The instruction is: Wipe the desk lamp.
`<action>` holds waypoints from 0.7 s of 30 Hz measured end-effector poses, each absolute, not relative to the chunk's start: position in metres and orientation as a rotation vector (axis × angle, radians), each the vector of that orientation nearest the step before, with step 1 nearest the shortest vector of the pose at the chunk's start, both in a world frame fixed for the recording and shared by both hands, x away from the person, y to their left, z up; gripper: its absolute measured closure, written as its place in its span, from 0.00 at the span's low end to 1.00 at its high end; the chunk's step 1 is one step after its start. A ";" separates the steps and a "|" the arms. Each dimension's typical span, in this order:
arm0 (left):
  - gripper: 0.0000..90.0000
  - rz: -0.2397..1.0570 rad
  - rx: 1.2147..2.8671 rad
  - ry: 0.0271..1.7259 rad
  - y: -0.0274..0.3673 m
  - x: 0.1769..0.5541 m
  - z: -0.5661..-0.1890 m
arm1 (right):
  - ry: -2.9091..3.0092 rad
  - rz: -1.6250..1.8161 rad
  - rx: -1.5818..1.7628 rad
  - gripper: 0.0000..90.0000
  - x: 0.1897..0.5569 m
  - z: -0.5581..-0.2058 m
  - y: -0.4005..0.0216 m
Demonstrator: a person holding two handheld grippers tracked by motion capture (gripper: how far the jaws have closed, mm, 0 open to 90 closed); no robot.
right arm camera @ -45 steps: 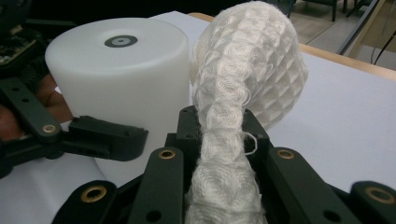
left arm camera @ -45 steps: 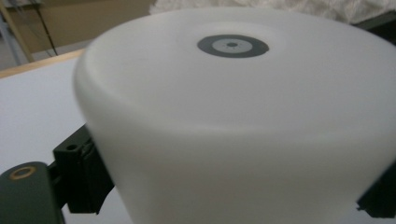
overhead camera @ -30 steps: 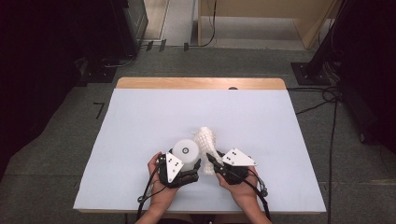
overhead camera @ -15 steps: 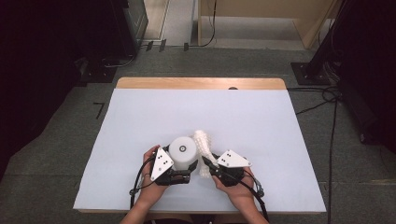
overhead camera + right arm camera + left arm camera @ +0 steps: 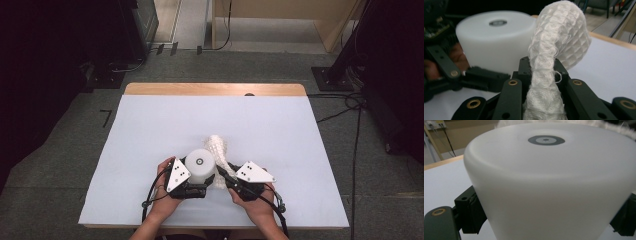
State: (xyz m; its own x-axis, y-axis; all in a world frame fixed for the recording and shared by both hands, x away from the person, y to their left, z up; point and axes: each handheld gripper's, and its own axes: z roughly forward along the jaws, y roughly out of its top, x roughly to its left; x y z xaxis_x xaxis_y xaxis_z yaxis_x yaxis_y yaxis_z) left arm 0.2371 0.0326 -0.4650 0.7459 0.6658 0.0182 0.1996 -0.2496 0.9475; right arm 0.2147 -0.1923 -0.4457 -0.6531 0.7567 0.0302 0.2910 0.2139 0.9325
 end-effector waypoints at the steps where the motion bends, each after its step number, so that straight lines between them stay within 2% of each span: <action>1: 0.09 0.510 1.799 0.675 0.034 0.237 -0.464 | 2.078 1.413 0.977 0.83 0.217 -0.450 -0.191; 6: 0.09 0.511 1.781 0.678 0.035 0.238 -0.463 | 2.156 1.347 1.022 0.83 0.222 -0.464 -0.185; 14: 0.09 0.515 1.820 0.701 0.034 0.247 -0.476 | 2.067 1.419 0.985 0.83 0.216 -0.449 -0.190; 21: 0.09 0.546 1.828 0.722 0.034 0.248 -0.483 | 2.065 1.403 1.005 0.83 0.219 -0.452 -0.194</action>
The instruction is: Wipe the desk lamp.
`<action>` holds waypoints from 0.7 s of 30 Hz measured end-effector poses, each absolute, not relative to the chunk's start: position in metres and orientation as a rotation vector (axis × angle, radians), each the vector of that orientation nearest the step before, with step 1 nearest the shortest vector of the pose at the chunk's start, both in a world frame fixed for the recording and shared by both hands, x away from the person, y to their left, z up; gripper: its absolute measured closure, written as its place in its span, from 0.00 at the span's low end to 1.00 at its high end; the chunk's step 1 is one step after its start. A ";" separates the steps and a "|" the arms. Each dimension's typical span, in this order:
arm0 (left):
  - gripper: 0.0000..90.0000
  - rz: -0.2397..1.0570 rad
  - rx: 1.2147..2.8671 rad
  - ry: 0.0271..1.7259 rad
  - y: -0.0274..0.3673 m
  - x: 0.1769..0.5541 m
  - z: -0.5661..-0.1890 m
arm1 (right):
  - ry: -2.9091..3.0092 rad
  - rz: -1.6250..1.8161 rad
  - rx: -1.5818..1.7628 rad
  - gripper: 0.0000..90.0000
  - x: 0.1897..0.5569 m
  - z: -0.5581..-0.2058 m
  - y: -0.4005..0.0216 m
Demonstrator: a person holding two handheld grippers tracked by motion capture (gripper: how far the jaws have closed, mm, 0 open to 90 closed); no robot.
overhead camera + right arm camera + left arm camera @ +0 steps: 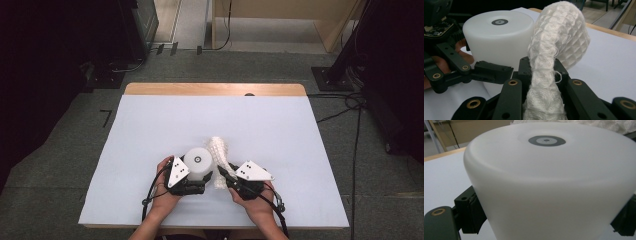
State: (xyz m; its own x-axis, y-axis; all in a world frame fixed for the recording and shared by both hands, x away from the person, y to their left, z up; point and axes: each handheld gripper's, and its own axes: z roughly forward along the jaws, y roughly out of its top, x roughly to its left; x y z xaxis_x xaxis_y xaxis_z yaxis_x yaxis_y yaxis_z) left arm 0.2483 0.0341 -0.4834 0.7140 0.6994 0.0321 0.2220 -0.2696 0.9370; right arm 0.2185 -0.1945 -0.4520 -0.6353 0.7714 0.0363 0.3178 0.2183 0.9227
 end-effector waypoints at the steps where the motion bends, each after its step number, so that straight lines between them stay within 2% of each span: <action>1: 0.09 0.550 1.820 0.732 0.034 0.247 -0.484 | 2.066 1.403 1.008 0.83 0.219 -0.452 -0.194; 2: 0.08 0.578 1.794 0.752 0.034 0.244 -0.484 | 2.067 1.403 1.007 0.83 0.219 -0.452 -0.194; 3: 0.01 0.602 1.784 0.767 0.034 0.242 -0.483 | 2.067 1.402 1.010 0.83 0.219 -0.452 -0.194; 4: 0.00 0.626 1.764 0.791 0.033 0.240 -0.483 | 2.065 1.401 1.013 0.83 0.219 -0.452 -0.195; 11: 0.00 0.682 1.779 0.915 0.016 0.233 -0.486 | 2.072 1.384 1.020 0.83 0.221 -0.457 -0.196; 13: 0.08 0.717 1.765 0.919 0.015 0.231 -0.486 | 2.075 1.383 1.021 0.83 0.222 -0.458 -0.196; 17: 0.09 0.660 1.804 0.872 0.019 0.234 -0.482 | 2.071 1.386 1.023 0.83 0.222 -0.457 -0.196; 21: 0.09 0.555 1.768 0.784 0.033 0.238 -0.472 | 2.076 1.387 1.033 0.83 0.222 -0.457 -0.197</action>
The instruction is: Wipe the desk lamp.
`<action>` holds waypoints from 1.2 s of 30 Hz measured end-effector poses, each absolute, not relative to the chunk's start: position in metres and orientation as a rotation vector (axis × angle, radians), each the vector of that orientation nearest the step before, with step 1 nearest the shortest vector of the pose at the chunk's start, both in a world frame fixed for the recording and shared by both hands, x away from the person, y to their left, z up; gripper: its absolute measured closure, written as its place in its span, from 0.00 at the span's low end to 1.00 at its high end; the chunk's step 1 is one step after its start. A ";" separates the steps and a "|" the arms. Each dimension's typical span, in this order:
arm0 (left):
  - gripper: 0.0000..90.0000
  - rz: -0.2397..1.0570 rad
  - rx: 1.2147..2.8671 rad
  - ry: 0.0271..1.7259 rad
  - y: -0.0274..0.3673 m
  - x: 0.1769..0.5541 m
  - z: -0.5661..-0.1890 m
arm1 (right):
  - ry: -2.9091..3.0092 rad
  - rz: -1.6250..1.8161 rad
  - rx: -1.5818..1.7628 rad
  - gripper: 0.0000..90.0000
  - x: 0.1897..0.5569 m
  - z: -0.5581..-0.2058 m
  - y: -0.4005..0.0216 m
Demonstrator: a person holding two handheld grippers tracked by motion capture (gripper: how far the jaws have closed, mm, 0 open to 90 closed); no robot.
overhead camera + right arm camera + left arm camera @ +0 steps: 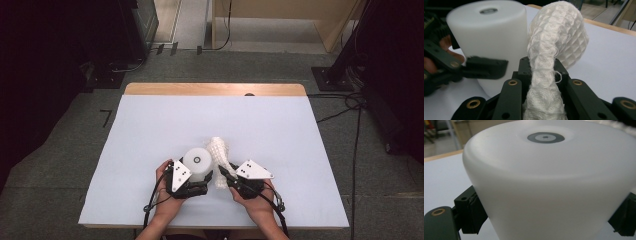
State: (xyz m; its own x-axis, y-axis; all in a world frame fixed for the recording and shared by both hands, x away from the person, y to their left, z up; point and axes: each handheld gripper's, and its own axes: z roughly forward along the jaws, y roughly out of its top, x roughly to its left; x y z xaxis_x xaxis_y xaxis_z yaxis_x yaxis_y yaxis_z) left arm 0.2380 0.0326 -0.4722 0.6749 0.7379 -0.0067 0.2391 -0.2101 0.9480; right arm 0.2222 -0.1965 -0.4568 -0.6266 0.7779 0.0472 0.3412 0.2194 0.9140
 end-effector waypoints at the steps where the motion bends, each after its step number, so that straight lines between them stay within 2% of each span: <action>1: 0.09 0.529 1.757 0.757 0.036 0.239 -0.468 | 2.077 1.389 1.035 0.83 0.223 -0.457 -0.197; 4: 0.09 0.509 1.735 0.695 0.042 0.238 -0.459 | 2.089 1.396 1.041 0.83 0.224 -0.459 -0.196; 10: 0.09 0.490 1.754 0.688 0.042 0.239 -0.459 | 2.120 1.430 0.991 0.83 0.219 -0.458 -0.189; 19: 0.09 0.474 1.790 0.682 0.038 0.241 -0.463 | 2.022 1.521 0.887 0.83 0.209 -0.433 -0.195; 28: 0.09 0.479 1.772 0.675 0.042 0.240 -0.458 | 2.180 1.363 0.989 0.83 0.223 -0.465 -0.187; 36: 0.09 0.516 1.800 0.642 0.039 0.242 -0.466 | 2.092 1.451 0.944 0.83 0.215 -0.442 -0.192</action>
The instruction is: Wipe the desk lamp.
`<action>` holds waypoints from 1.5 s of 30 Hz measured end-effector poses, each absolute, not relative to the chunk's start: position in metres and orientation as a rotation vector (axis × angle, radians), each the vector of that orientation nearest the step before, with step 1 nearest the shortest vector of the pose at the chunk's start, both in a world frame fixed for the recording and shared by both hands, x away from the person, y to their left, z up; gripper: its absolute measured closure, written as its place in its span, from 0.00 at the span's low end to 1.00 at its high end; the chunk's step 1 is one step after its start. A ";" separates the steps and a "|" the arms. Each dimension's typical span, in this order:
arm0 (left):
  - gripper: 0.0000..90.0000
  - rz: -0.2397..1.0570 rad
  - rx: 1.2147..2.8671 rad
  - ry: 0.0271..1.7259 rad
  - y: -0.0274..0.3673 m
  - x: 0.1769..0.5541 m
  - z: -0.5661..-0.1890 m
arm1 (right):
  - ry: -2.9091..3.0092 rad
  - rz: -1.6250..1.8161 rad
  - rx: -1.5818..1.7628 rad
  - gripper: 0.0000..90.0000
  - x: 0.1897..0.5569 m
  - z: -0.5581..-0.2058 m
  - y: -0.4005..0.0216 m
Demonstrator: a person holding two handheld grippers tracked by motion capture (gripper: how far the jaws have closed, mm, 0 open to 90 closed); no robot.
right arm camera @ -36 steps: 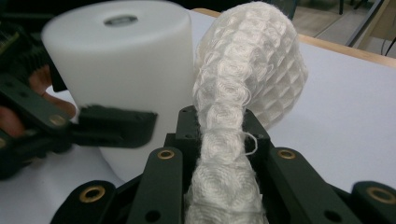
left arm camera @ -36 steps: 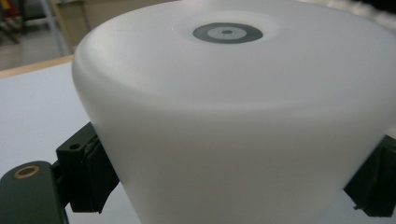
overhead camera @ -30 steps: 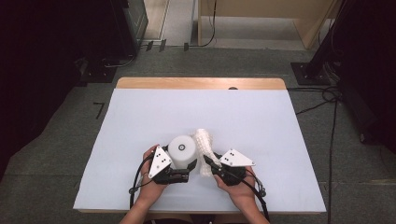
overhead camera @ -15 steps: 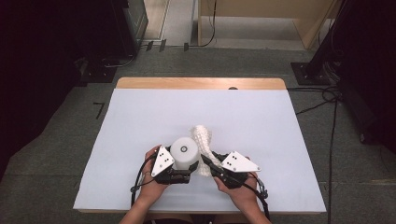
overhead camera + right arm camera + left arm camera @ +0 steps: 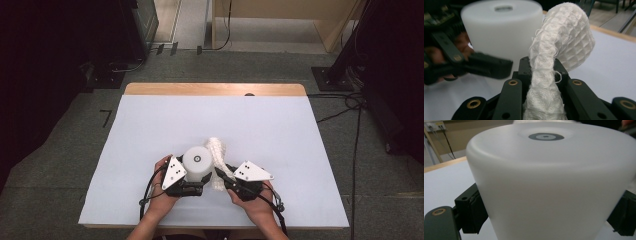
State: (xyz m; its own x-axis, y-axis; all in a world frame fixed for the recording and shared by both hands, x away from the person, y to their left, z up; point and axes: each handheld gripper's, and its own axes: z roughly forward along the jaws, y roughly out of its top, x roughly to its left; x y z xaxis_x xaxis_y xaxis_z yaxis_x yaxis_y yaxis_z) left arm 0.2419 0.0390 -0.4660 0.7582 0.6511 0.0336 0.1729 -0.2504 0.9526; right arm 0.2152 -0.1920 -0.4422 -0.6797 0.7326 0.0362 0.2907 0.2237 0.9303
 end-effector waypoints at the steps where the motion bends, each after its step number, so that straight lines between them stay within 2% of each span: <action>1: 0.09 0.516 1.801 0.631 0.039 0.243 -0.468 | 2.087 1.453 0.940 0.83 0.215 -0.440 -0.193; 8: 0.09 0.533 1.852 0.645 0.038 0.249 -0.484 | 2.071 1.393 1.021 0.83 0.222 -0.451 -0.200; 16: 0.09 0.541 1.819 0.692 0.040 0.248 -0.486 | 2.074 1.377 1.040 0.83 0.225 -0.455 -0.202; 20: 0.03 0.561 1.775 0.725 0.037 0.243 -0.480 | 2.067 1.372 1.049 0.83 0.225 -0.456 -0.203; 23: 0.02 0.596 1.747 0.811 0.032 0.239 -0.477 | 2.062 1.367 1.054 0.83 0.226 -0.457 -0.205; 26: 0.02 0.700 1.712 0.929 0.020 0.230 -0.478 | 2.064 1.364 1.058 0.83 0.227 -0.458 -0.205; 31: 0.04 0.805 1.737 0.992 0.005 0.223 -0.481 | 2.071 1.358 1.053 0.83 0.226 -0.459 -0.204; 32: 0.08 0.800 1.734 0.996 0.006 0.223 -0.480 | 2.073 1.357 1.050 0.83 0.226 -0.459 -0.203; 38: 0.09 0.720 1.755 0.970 0.015 0.230 -0.476 | 2.080 1.355 1.044 0.83 0.226 -0.460 -0.201; 45: 0.10 0.580 1.694 0.812 0.040 0.237 -0.457 | 2.101 1.352 1.043 0.83 0.226 -0.462 -0.198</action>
